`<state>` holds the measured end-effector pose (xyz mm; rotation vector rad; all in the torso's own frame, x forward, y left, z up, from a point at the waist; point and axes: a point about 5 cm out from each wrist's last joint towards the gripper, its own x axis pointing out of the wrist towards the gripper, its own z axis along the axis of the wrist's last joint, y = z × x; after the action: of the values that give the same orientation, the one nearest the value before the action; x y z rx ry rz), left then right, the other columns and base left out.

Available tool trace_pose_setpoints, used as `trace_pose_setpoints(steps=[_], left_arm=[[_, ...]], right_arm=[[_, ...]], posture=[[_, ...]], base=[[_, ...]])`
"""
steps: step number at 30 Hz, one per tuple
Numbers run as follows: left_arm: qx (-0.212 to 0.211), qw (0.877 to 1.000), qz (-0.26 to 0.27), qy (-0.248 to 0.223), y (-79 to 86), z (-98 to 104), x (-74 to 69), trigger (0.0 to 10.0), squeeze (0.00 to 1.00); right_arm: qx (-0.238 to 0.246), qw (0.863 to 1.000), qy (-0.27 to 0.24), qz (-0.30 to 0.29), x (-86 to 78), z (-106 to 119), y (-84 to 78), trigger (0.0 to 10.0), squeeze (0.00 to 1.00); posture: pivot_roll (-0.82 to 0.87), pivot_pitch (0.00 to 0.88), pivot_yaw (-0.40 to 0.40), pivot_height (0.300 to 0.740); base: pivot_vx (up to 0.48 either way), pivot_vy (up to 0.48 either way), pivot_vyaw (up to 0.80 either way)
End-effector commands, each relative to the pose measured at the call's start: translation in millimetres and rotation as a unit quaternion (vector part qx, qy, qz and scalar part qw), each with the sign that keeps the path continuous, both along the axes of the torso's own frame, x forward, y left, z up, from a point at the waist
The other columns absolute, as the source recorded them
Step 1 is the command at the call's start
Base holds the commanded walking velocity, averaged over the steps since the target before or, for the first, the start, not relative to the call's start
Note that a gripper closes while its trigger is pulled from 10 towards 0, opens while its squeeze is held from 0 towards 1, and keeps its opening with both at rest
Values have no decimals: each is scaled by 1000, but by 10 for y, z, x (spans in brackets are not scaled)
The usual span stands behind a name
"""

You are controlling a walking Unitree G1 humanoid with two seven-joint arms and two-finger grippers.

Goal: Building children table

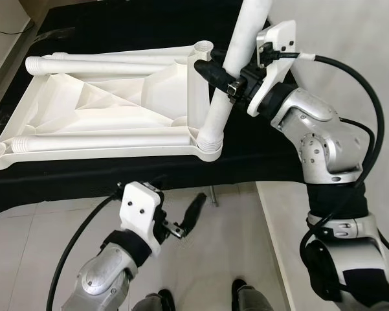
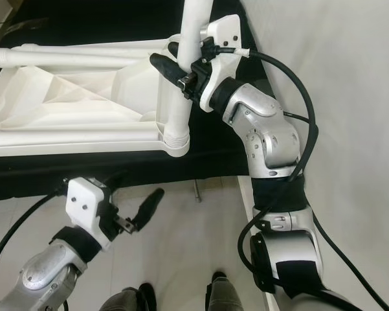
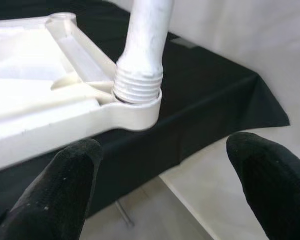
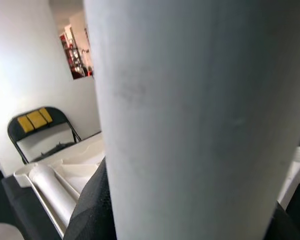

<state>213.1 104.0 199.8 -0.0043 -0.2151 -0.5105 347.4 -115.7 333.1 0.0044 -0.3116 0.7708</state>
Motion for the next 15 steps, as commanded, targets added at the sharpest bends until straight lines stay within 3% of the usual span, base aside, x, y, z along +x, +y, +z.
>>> trace_pose_setpoints(steps=[1,6,15], left_arm=[[2,1000,13,-19,19,92,38,10000,0],[20,996,22,-80,0,371,170,10000,0],[21,991,50,-125,16,614,363,10000,0]], right_arm=[[0,1000,20,15,19,-39,19,10000,0],[-3,1000,-3,8,51,72,-15,10000,0],[-29,999,-33,10,23,150,42,10000,0]], posture=[[-56,219,65,740],[-54,175,67,740],[-60,150,73,740]], base=[[0,0,0],[0,0,0],[0,0,0]])
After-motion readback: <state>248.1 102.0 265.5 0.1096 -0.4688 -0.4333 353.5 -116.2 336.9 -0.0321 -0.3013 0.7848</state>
